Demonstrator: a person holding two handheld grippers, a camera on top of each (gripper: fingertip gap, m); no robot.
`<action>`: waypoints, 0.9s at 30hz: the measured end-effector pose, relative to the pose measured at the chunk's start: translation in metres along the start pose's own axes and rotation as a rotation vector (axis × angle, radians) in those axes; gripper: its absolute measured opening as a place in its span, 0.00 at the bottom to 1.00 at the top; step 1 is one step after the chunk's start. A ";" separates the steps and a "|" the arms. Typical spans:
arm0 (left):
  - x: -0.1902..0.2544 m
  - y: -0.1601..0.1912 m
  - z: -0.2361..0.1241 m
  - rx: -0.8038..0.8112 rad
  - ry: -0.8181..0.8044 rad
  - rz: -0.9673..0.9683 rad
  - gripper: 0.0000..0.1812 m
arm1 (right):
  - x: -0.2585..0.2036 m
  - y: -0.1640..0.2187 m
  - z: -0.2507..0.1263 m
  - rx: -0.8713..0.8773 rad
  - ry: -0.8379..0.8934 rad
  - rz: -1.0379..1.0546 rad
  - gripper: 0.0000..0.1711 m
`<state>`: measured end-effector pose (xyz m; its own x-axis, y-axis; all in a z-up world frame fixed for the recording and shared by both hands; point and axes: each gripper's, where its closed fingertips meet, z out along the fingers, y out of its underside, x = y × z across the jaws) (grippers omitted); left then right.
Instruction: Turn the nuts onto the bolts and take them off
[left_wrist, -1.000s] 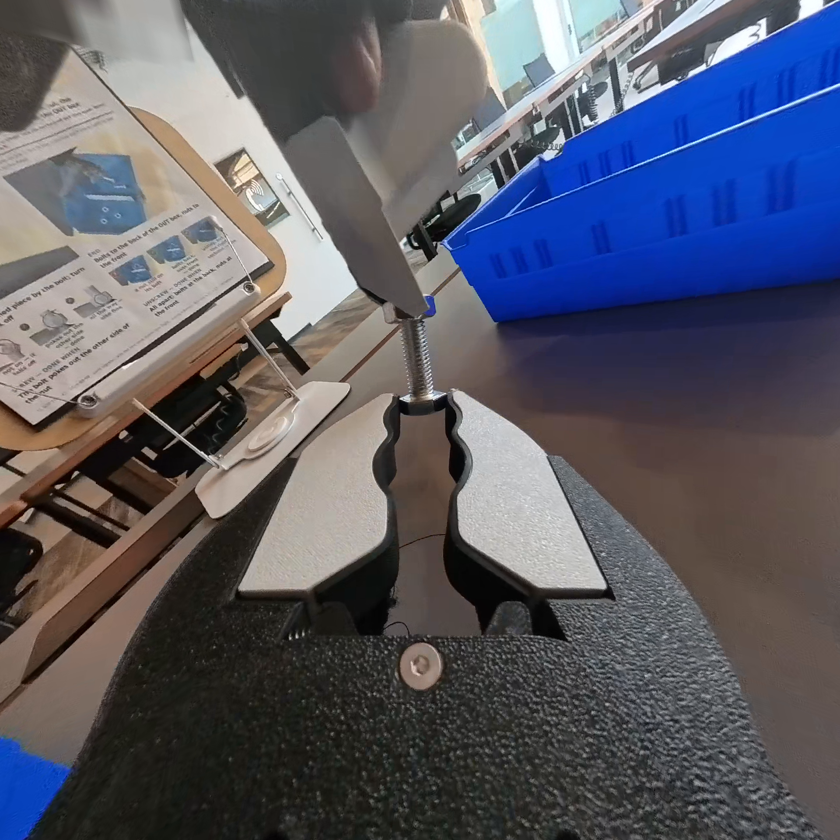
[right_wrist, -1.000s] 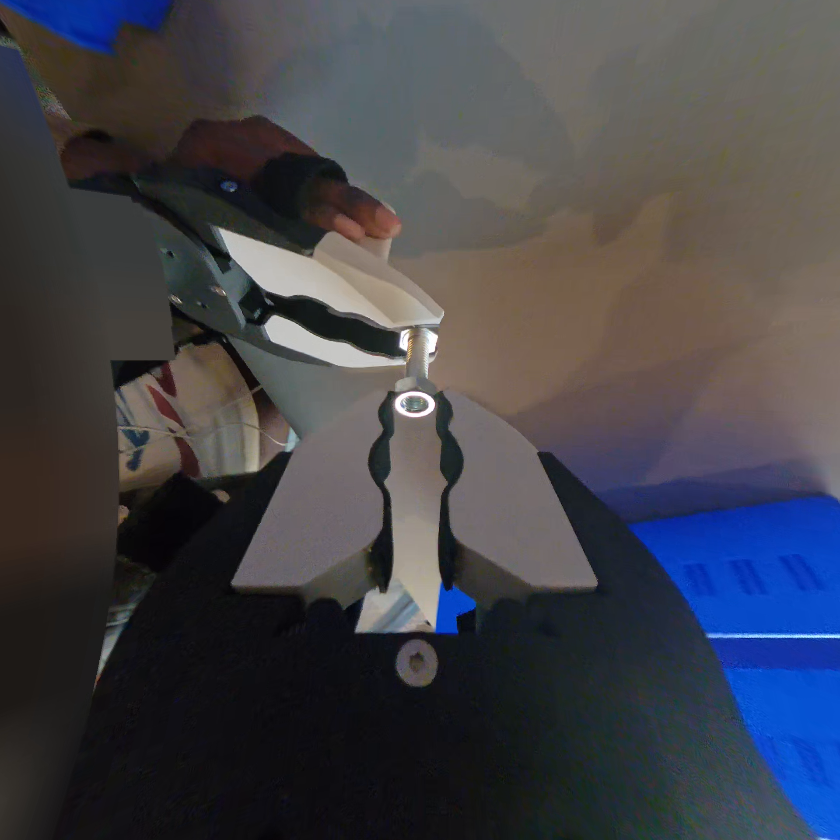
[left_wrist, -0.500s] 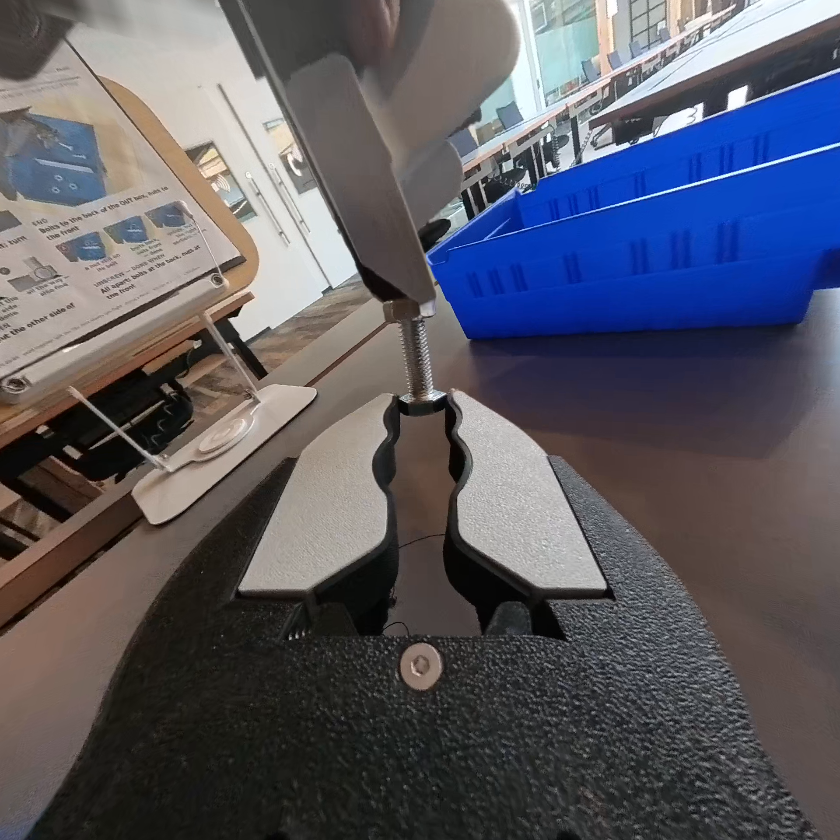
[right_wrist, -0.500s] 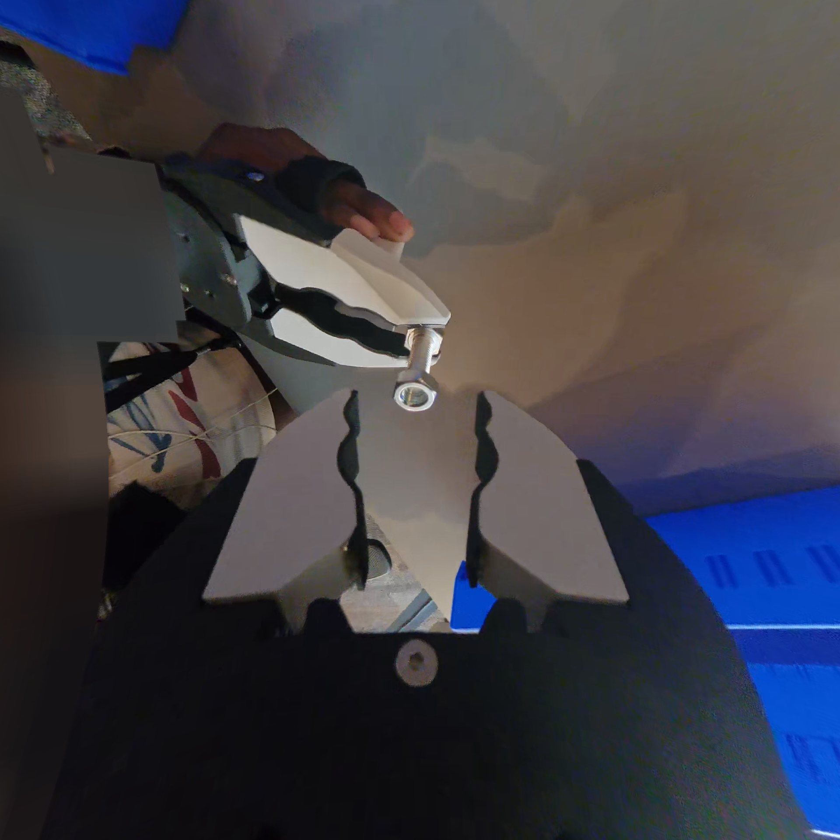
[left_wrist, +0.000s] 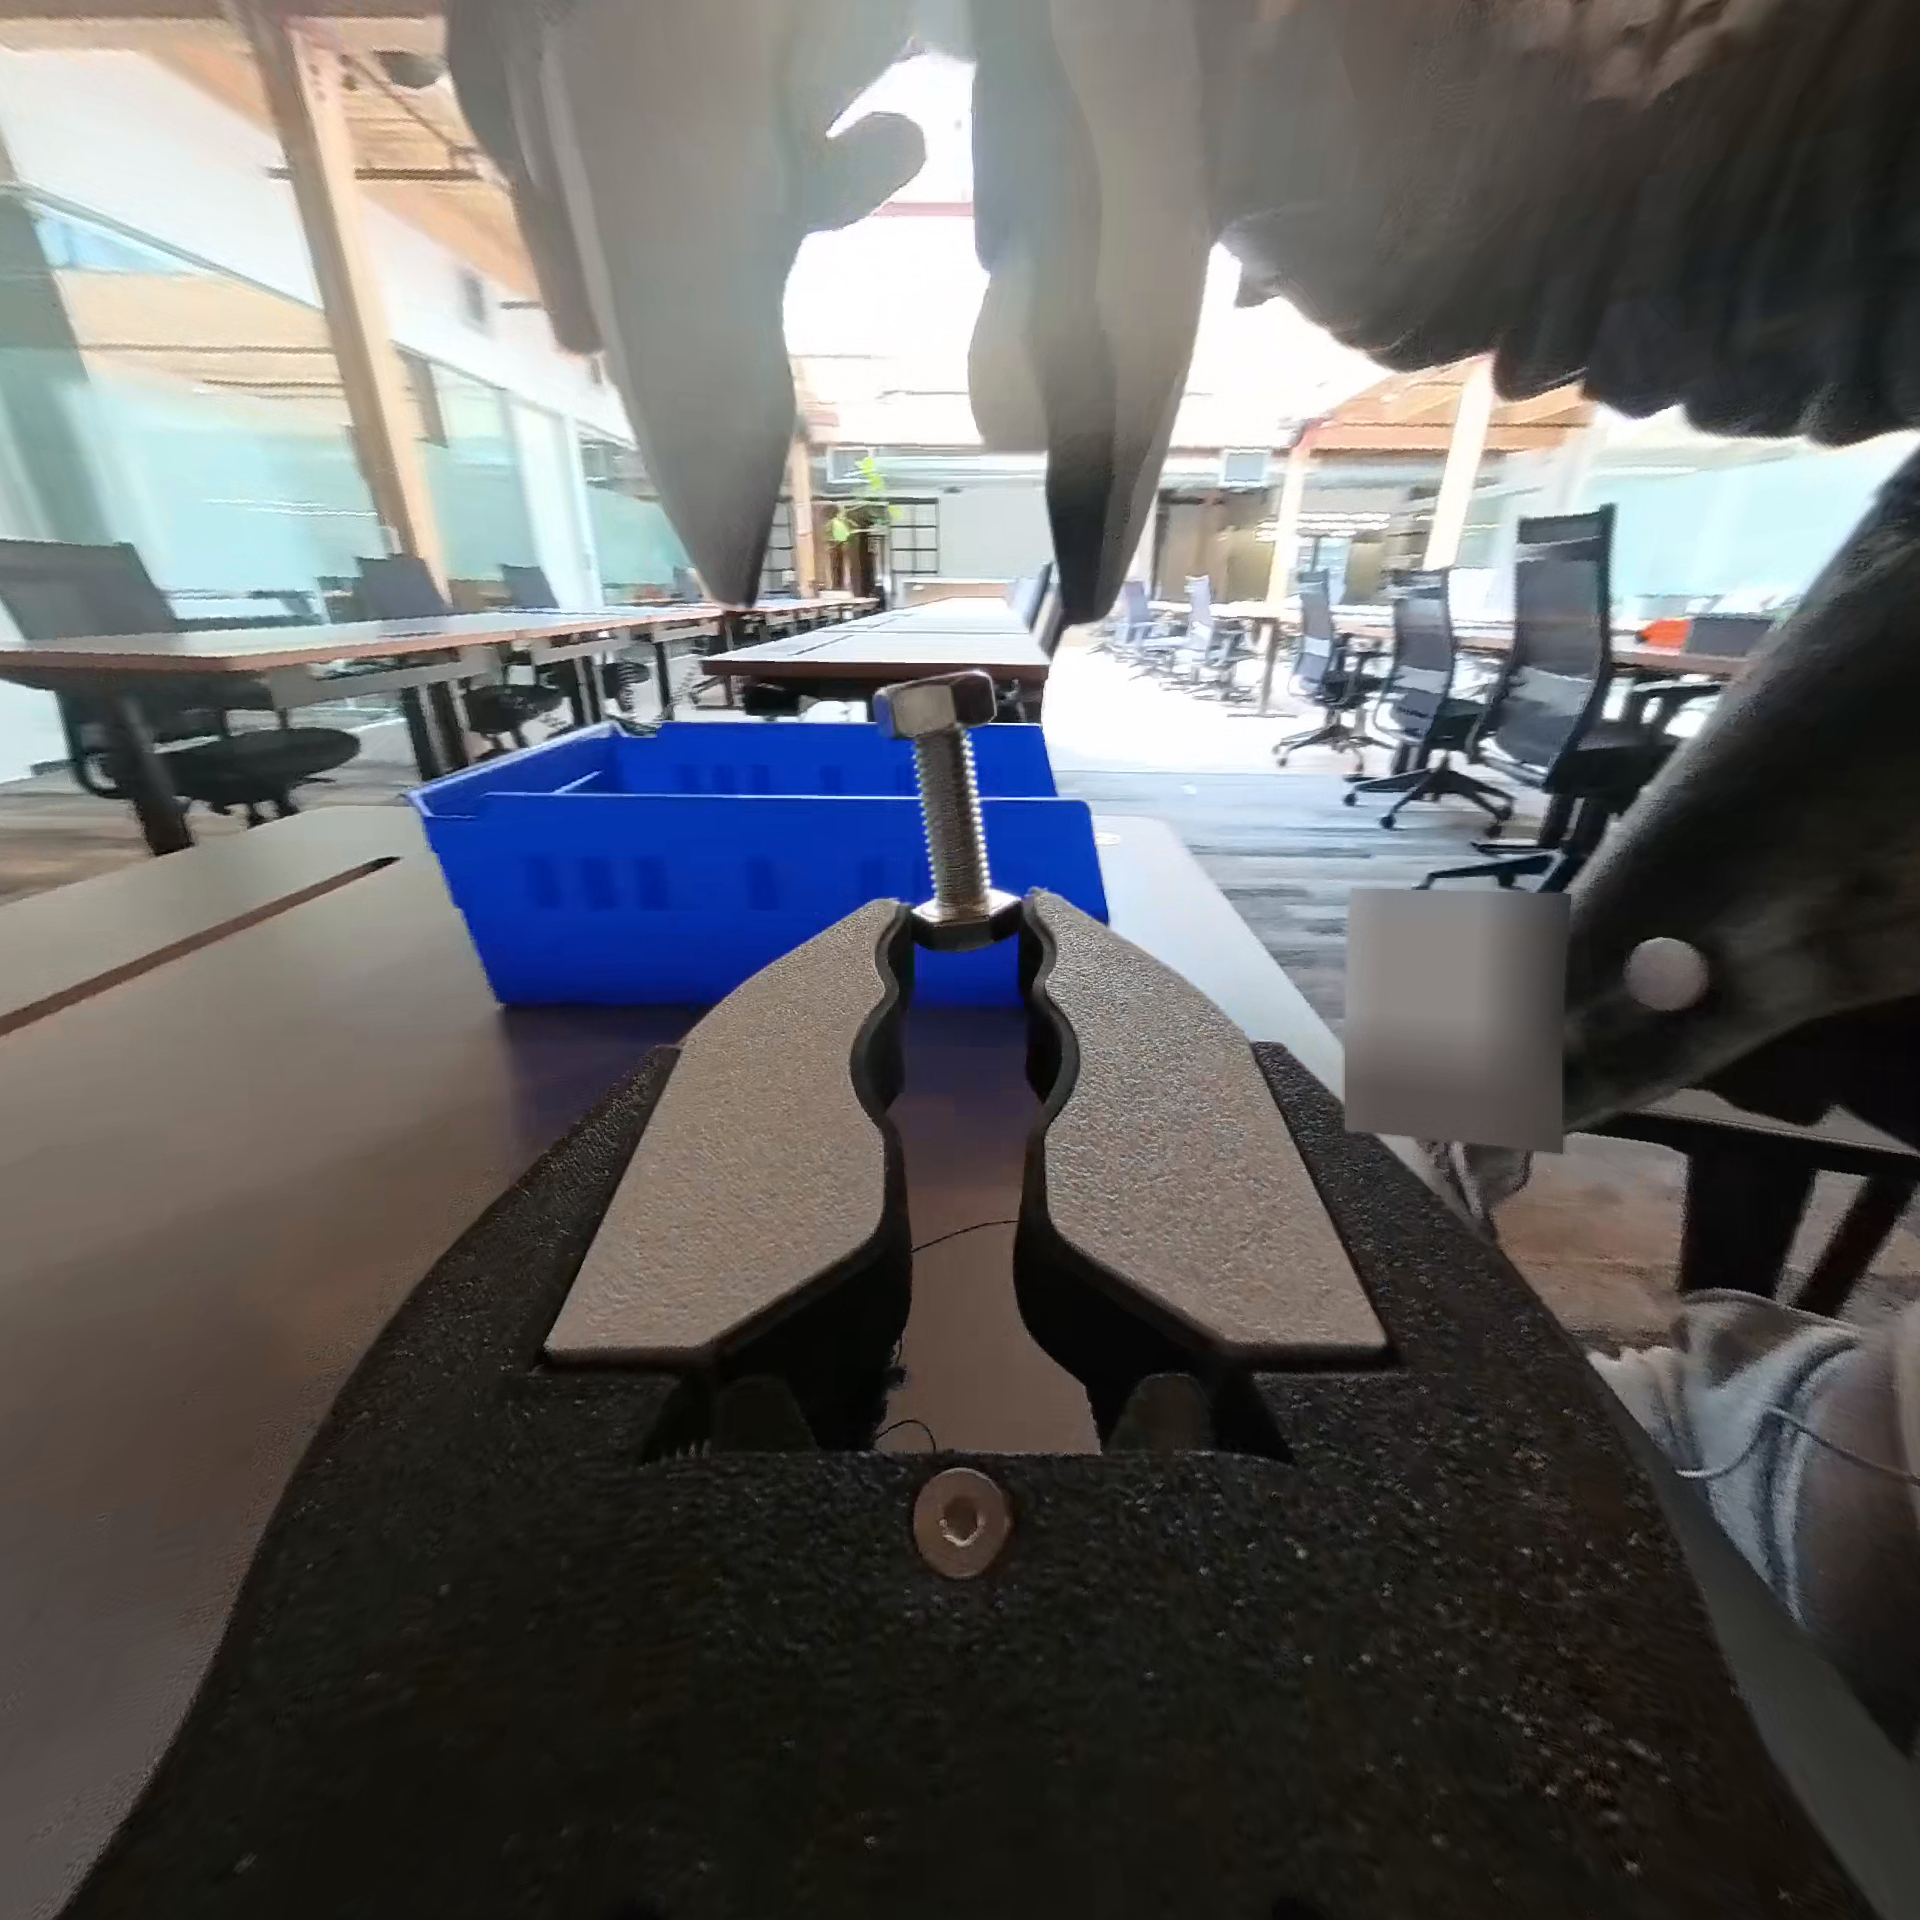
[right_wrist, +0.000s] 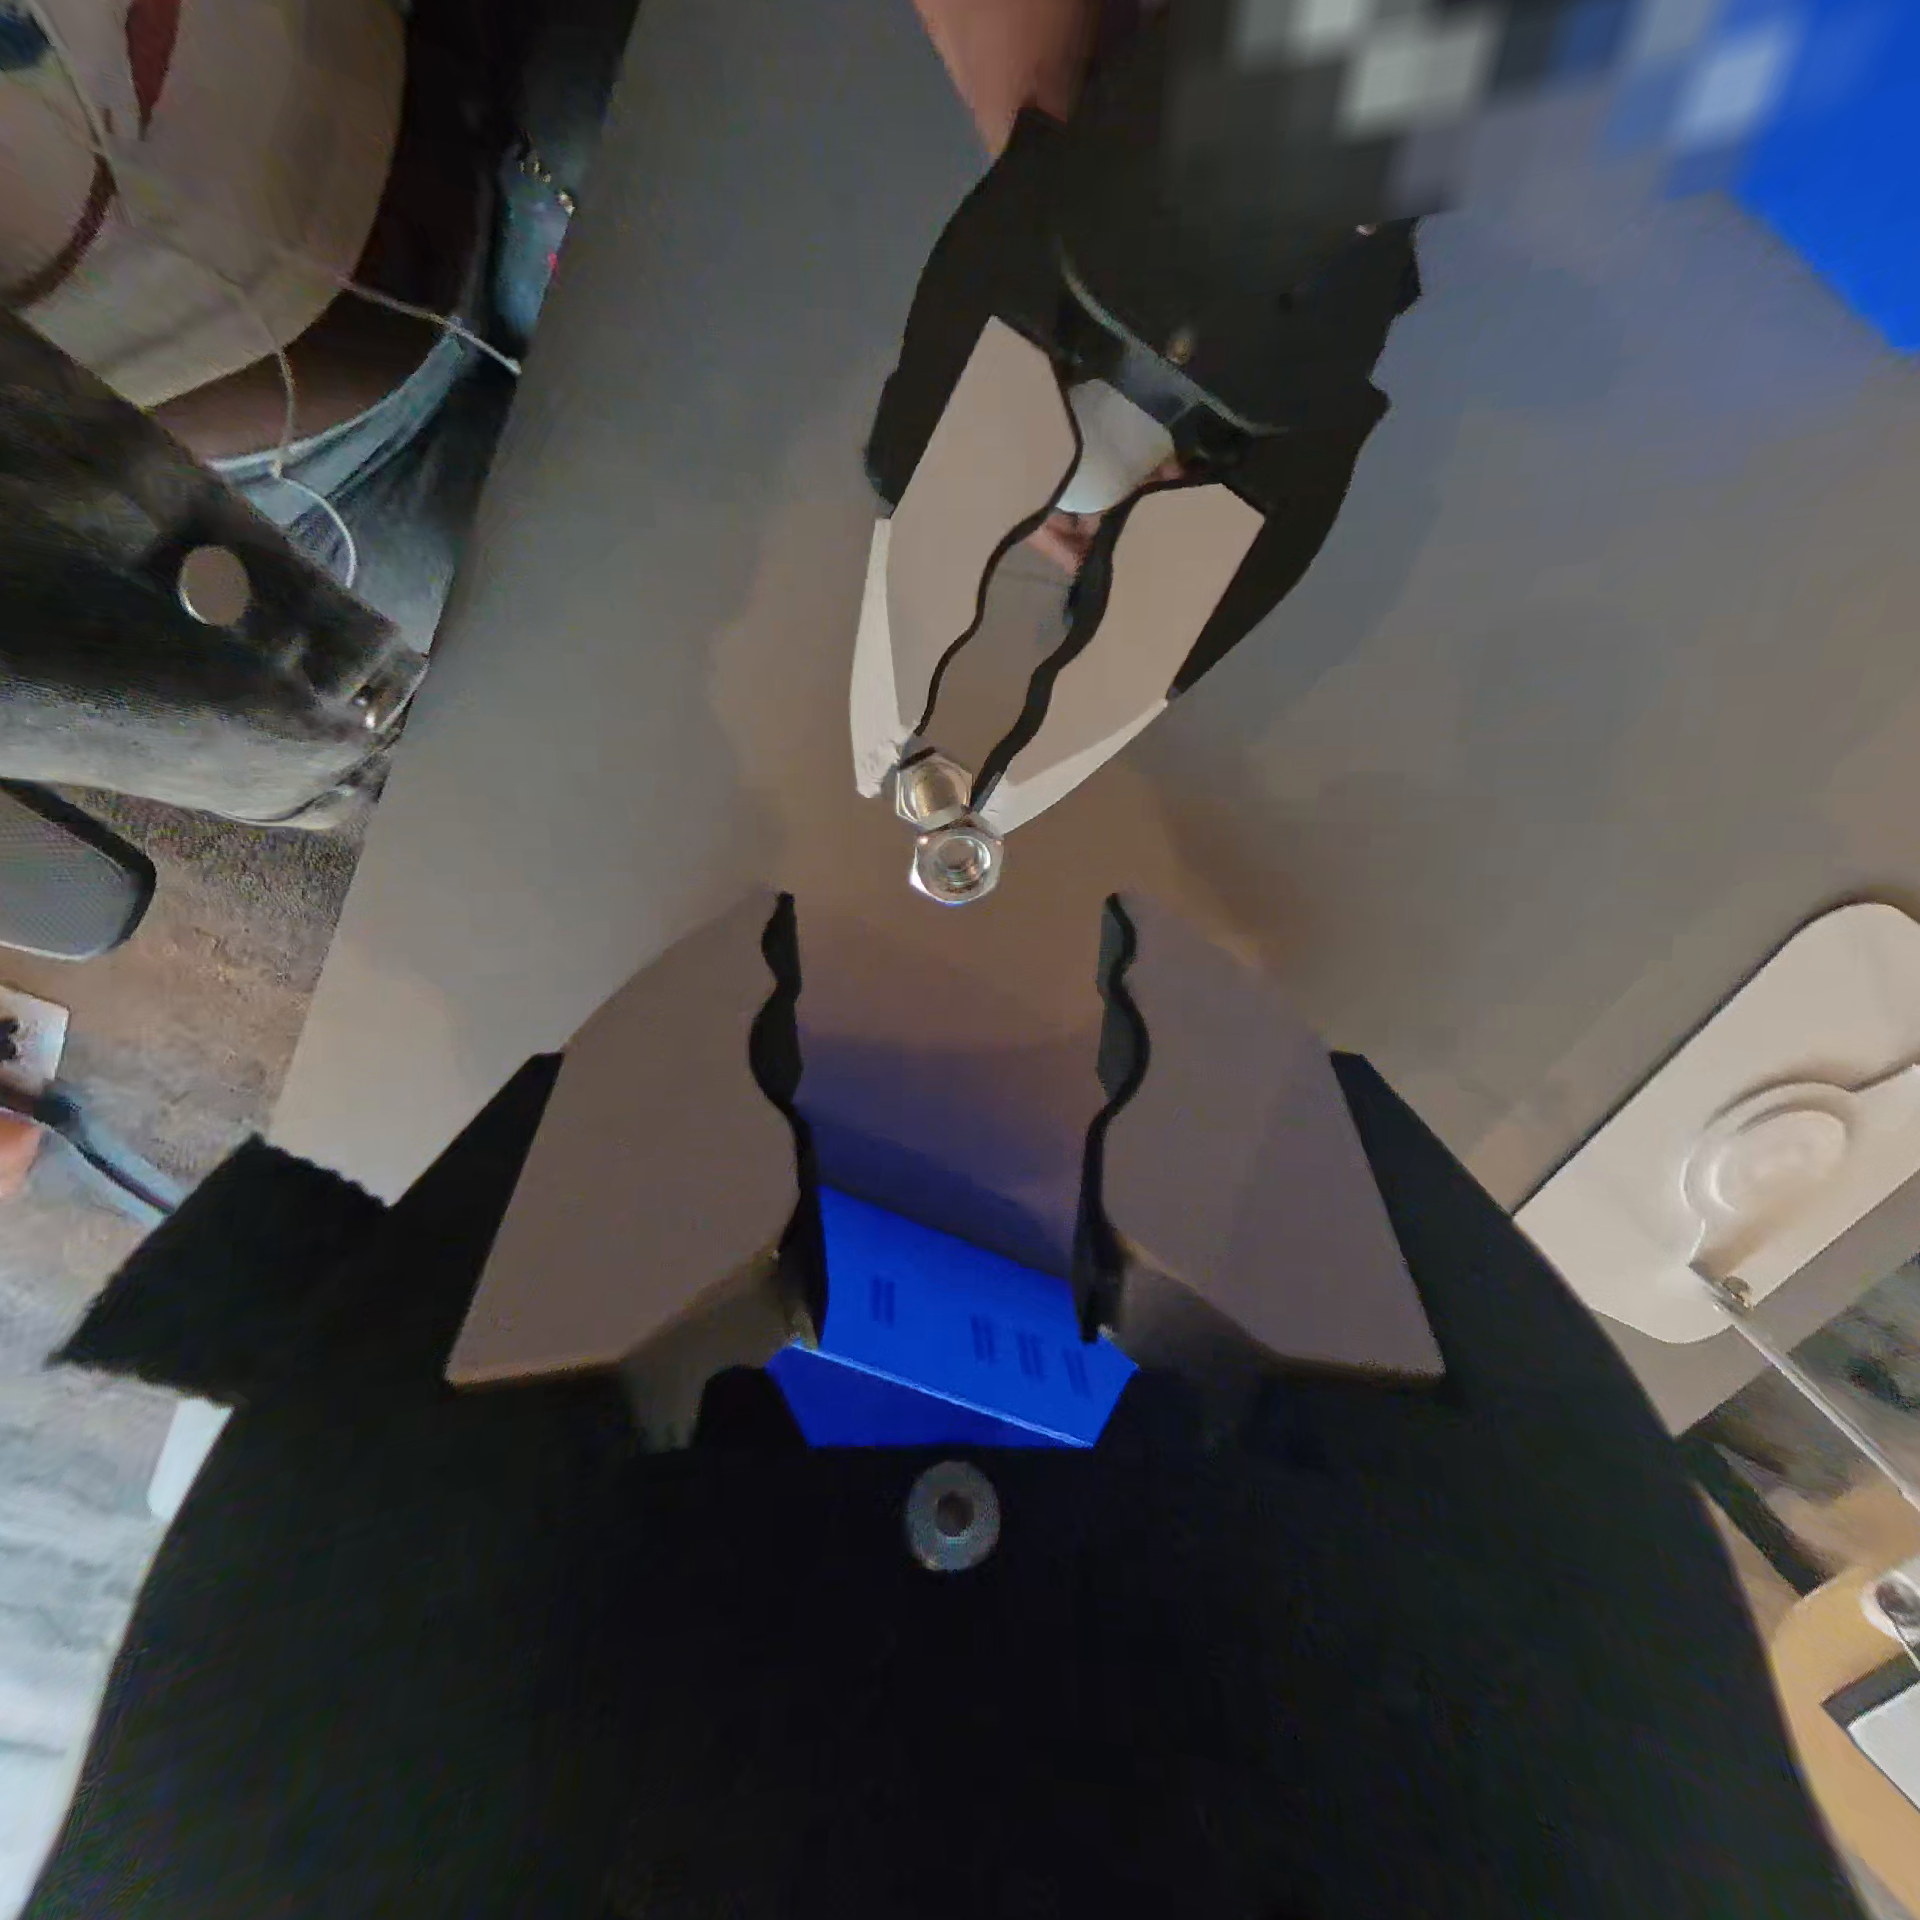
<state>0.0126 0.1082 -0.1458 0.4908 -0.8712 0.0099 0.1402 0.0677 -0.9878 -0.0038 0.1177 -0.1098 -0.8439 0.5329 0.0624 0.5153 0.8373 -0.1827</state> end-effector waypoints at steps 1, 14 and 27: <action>0.003 0.001 0.001 -0.002 0.022 -0.008 0.10 | -0.002 -0.001 0.003 -0.001 -0.011 -0.018 0.31; 0.004 0.009 0.003 -0.029 0.050 -0.008 0.10 | -0.005 -0.002 0.024 -0.047 -0.042 -0.181 0.11; -0.040 0.009 -0.006 -0.095 -0.331 0.173 0.10 | 0.030 0.010 0.024 -0.069 0.042 0.463 0.10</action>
<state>-0.0104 0.1407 -0.1562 0.7538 -0.6454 -0.1238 -0.0420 0.1408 -0.9892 -0.0276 0.1390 -0.1333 -0.5167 0.8557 0.0294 0.8462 0.5156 -0.1347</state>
